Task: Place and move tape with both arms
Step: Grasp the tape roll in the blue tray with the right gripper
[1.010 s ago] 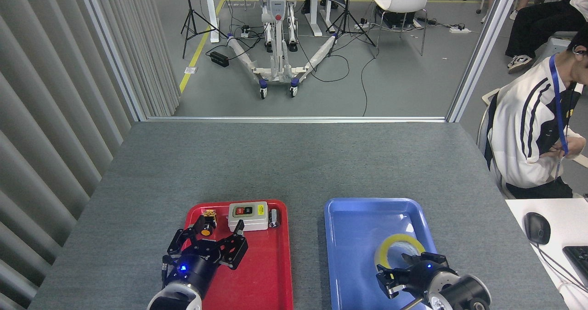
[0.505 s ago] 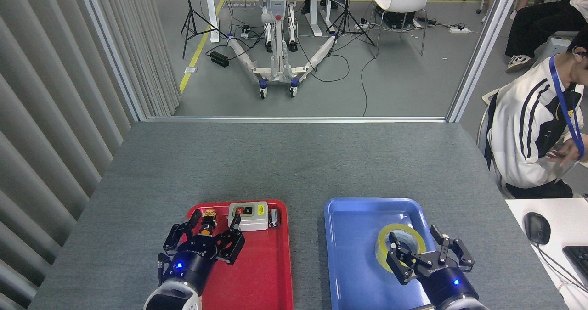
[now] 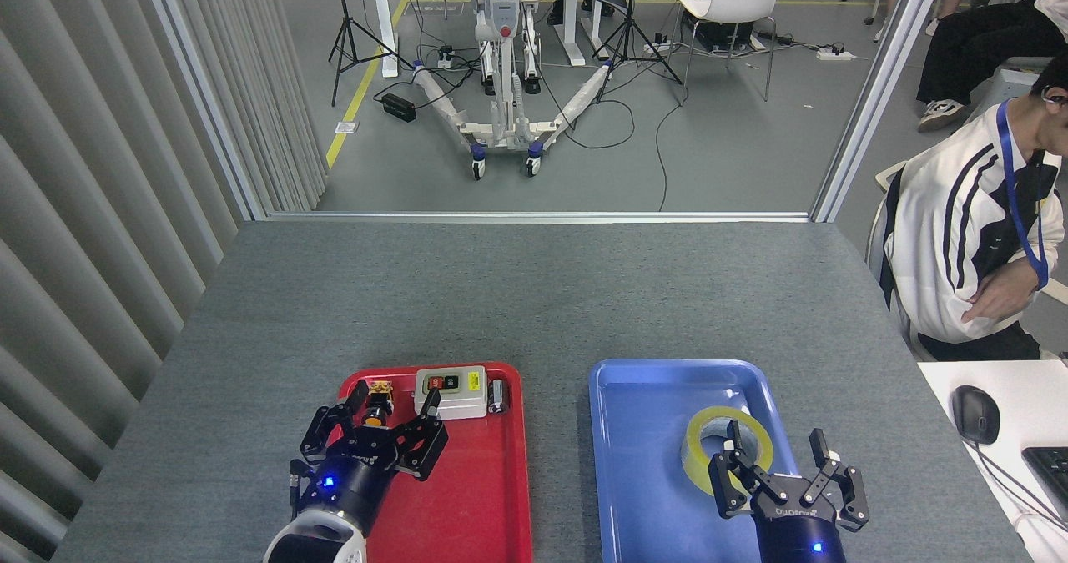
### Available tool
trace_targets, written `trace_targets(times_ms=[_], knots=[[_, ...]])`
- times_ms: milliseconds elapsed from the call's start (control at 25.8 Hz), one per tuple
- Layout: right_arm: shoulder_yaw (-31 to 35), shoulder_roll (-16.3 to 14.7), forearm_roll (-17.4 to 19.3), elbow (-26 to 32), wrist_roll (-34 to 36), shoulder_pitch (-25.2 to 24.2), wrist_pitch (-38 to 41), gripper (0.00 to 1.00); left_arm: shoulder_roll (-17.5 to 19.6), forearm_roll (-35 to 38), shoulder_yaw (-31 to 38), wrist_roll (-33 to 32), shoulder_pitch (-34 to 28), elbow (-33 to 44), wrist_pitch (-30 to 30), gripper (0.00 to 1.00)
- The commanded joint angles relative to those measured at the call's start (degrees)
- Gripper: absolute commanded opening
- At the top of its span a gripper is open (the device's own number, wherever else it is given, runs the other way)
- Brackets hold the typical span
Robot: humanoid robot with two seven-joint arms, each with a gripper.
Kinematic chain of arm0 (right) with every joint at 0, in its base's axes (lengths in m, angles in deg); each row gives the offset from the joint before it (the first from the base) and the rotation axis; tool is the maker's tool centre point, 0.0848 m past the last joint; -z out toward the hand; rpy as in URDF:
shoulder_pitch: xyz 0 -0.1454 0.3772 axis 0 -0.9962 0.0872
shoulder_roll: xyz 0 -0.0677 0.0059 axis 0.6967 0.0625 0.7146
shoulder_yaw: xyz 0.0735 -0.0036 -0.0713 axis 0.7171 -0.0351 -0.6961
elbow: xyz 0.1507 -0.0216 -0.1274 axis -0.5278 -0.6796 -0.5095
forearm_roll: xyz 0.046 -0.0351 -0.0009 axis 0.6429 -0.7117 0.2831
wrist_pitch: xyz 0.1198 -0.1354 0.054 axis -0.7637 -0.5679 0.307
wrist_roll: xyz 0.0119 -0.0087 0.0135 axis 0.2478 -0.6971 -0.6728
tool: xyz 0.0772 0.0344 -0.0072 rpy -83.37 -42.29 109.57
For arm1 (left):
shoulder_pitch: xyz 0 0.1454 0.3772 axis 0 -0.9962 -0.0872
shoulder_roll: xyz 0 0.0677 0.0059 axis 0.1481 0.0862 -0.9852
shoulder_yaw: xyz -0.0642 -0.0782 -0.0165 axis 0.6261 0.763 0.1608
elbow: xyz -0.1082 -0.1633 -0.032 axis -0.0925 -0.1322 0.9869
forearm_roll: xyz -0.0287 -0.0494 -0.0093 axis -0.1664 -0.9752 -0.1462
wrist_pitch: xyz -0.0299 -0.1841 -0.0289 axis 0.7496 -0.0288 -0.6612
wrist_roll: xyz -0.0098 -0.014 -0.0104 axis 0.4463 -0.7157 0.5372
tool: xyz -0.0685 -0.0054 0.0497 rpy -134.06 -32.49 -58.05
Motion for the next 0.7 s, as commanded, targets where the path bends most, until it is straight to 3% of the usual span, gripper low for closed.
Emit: trace_targets(times_ms=[0, 660], knots=[[0.0, -0.2, 0.0, 0.0, 0.1, -0.1, -0.2, 1.00, -0.3, 0.0, 0.0, 0.0, 0.1, 0.1, 0.0, 1.00], [-0.1, -1.3, 0.7, 0.0, 0.1, 0.1, 0.9, 1.00, 0.3, 0.0, 0.1, 0.0, 0.1, 0.0, -0.1, 1.00]])
